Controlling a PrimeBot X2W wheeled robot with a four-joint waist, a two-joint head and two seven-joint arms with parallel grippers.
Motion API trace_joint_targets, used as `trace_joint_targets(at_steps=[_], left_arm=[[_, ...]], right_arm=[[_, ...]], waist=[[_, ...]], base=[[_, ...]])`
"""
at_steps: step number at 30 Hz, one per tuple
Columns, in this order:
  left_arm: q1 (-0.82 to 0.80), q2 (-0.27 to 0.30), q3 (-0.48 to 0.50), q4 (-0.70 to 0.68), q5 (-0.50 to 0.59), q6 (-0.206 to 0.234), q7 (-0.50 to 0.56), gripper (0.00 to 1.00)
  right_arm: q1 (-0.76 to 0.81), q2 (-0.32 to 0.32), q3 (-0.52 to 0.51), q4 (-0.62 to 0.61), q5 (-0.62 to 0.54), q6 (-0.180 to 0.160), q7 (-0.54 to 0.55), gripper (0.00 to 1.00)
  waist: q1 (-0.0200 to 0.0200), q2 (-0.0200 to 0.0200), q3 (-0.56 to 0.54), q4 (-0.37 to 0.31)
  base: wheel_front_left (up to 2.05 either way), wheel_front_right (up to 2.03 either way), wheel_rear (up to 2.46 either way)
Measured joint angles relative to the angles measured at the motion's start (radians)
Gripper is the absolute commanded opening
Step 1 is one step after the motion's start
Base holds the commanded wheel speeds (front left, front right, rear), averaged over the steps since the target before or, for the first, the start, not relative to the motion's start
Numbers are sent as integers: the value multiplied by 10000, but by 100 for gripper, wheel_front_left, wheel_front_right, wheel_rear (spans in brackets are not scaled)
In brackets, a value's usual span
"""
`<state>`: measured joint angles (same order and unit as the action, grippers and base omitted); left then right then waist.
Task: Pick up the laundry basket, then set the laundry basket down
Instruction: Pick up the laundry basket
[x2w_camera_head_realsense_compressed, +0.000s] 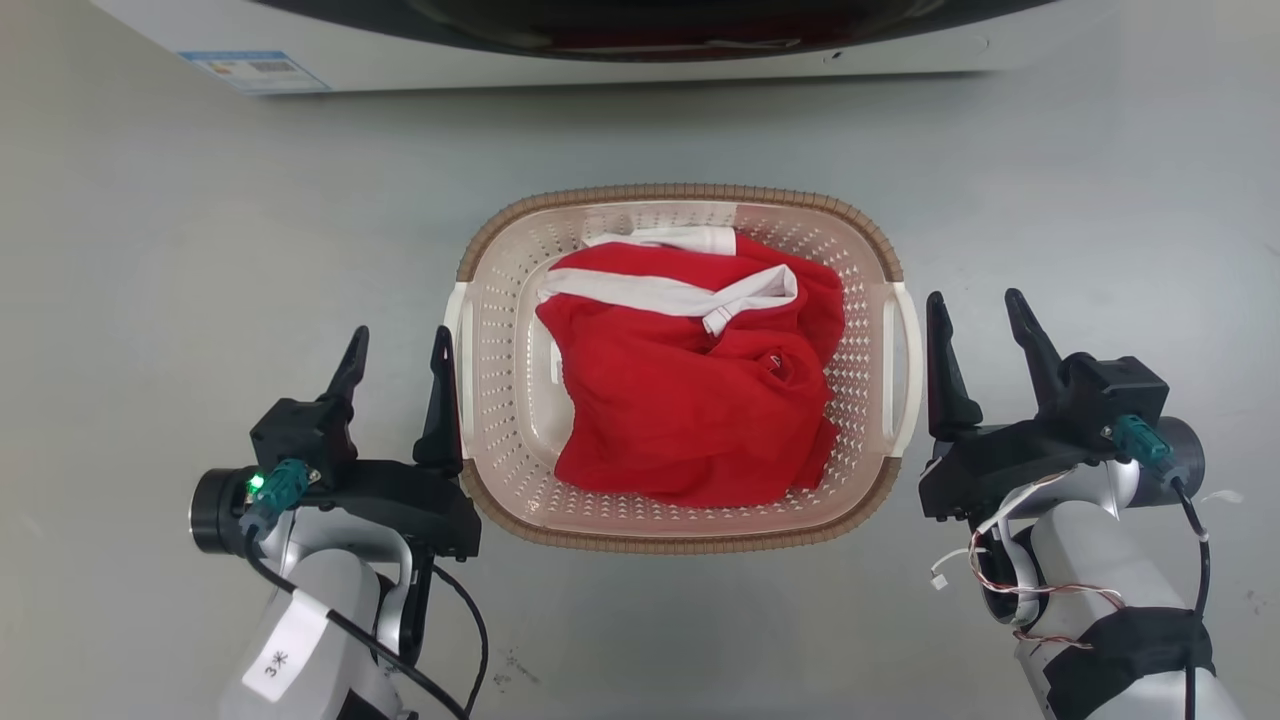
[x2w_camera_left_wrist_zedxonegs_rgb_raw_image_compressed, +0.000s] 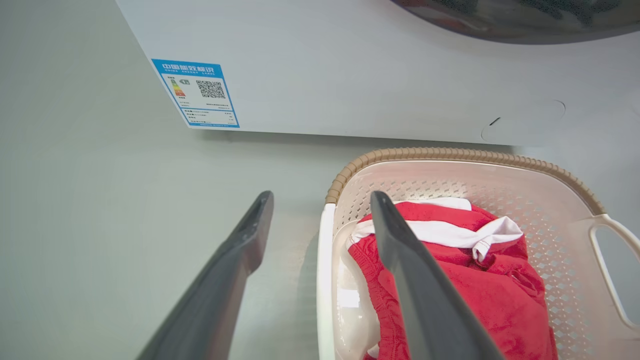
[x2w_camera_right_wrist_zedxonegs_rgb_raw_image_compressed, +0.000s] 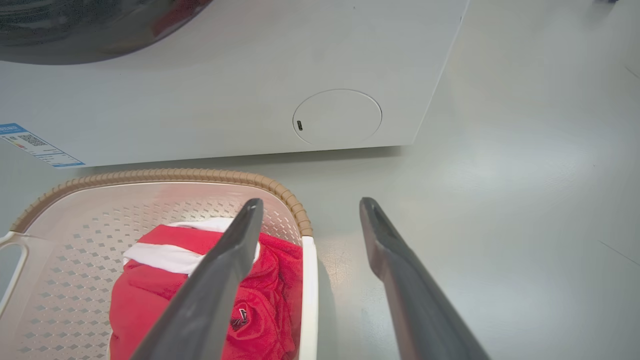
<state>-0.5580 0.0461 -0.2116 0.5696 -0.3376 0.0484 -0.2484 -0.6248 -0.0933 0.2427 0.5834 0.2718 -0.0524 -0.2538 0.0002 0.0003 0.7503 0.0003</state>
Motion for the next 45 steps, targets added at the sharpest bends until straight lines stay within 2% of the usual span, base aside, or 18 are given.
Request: trace_joint_targets(at_steps=[16,45], left_arm=[[-716,-77,-364,1615,-132,-408,-2,100],[-2214,-138,-882,3703,-514,-575,-6,100]], right_arm=[[-489,148,136,1340,4,159,0,100],[-1534,244,529,2623,19,324,-2,100]], waist=[[-1,-2,567,-36],[-1,-3,1966,-29]], base=[[0,0,0],[0,0,0]])
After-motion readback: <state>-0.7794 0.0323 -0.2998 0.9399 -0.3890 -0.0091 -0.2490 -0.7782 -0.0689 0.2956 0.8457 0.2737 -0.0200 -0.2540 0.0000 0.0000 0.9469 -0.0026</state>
